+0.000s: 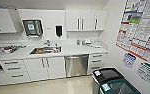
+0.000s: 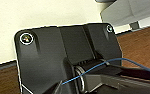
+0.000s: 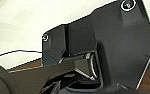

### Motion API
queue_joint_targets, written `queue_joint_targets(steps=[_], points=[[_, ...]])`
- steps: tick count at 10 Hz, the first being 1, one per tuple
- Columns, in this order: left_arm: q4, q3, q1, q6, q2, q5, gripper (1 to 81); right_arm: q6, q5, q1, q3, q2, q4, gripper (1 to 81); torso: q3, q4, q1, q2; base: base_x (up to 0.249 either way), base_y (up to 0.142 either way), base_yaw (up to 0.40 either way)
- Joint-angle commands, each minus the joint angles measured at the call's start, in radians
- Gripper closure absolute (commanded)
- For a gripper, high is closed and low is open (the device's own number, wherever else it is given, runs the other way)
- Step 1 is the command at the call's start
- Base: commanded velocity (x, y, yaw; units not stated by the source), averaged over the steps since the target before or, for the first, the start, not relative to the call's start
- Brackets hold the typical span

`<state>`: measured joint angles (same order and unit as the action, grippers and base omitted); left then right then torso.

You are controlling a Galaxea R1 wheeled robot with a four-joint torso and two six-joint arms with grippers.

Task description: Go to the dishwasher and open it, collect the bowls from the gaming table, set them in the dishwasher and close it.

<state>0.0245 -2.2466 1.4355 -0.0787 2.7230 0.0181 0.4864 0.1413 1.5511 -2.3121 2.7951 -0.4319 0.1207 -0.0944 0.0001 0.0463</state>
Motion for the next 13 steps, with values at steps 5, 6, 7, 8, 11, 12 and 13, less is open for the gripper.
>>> queue_joint_targets(steps=[5, 6, 7, 8, 11, 12, 13], points=[[0.011, 0.013, -0.048, -0.003, -0.018, -0.06, 1.0, -0.003, -0.038, -0.041, 0.016, -0.012, -0.014, 1.0, 0.0, 0.0, 0.0, 0.0, 0.108, 0.0, 0.0], [0.009, 0.013, -0.048, -0.003, -0.017, -0.059, 1.0, -0.003, -0.038, -0.041, 0.013, -0.01, -0.014, 1.0, 0.0, 0.0, 0.0, 0.0, 0.107, 0.0, 0.0], [0.009, 0.013, -0.05, -0.003, -0.015, -0.056, 1.0, -0.003, -0.038, -0.042, 0.01, -0.007, -0.014, 1.0, 0.0, 0.0, 0.0, 0.0, 0.108, 0.0, 0.0], [0.009, 0.013, -0.049, -0.003, -0.015, -0.038, 1.0, -0.003, -0.037, -0.041, 0.008, -0.007, -0.014, 1.0, 0.0, 0.0, 0.0, 0.0, 0.108, 0.0, 0.0], [0.009, 0.013, -0.048, -0.003, -0.015, -0.036, 1.0, -0.003, -0.037, -0.045, 0.008, -0.004, -0.014, 1.0, 0.0, 0.0, 0.0, 0.0, 0.106, 0.0, 0.0], [0.009, 0.013, -0.048, -0.004, -0.015, -0.036, 1.0, -0.003, -0.037, -0.045, 0.008, -0.004, -0.014, 1.0, 0.0, 0.0, 0.0, 0.0, 0.1, 0.0, 0.0], [0.008, 0.013, -0.05, -0.004, -0.017, -0.036, 1.0, -0.003, -0.037, -0.045, 0.008, -0.004, -0.014, 1.0, 0.0, 0.0, 0.0, 0.0, 0.1, 0.0, 0.0]])
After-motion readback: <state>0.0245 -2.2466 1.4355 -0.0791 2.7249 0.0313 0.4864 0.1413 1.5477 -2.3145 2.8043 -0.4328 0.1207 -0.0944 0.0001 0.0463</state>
